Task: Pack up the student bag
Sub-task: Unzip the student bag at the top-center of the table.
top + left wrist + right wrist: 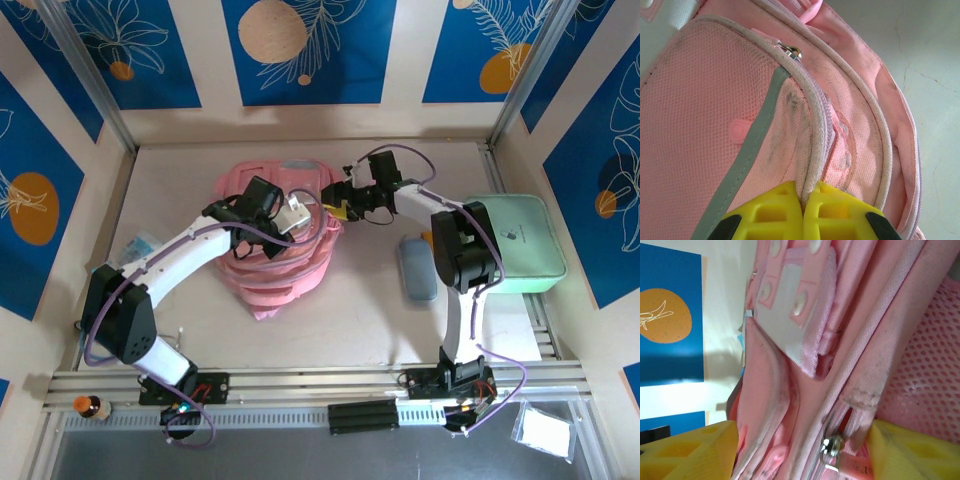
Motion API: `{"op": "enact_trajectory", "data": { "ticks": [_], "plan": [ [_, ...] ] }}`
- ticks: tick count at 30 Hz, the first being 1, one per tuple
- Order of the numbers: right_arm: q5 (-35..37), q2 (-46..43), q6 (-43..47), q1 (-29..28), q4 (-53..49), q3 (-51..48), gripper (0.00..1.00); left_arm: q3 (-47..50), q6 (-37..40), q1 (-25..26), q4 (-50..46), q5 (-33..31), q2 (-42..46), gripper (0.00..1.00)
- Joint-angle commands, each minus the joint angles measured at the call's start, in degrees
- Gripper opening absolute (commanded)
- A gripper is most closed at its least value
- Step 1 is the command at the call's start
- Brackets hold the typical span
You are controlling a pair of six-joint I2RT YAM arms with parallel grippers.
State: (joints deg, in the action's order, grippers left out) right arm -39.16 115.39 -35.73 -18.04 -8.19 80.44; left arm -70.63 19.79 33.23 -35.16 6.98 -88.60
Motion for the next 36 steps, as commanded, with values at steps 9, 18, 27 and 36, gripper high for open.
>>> {"op": "enact_trajectory", "data": {
  "ticks": [9, 18, 27, 36],
  "plan": [
    [-2.35, -1.17, 5.98, -0.31, -4.79, 0.23, 0.53, -1.28, -1.06, -0.93, 0.62, 1.37, 1.53, 0.01],
    [-1.42, 0.53, 6.75, -0.39, -5.79, -0.48, 0.52, -0.48, -1.51, -0.90, 1.04, 1.37, 1.75, 0.01],
    [-0.19, 0.26, 6.88, -0.86, -5.53, -2.10, 0.35, -0.49, -1.67, -0.89, 1.23, 1.02, 1.38, 0.01],
    [0.55, 0.29, 6.90, -0.94, -5.61, -2.57, 0.17, -0.78, -1.64, -0.89, 1.14, 0.67, 1.11, 0.01]
  ]
}}
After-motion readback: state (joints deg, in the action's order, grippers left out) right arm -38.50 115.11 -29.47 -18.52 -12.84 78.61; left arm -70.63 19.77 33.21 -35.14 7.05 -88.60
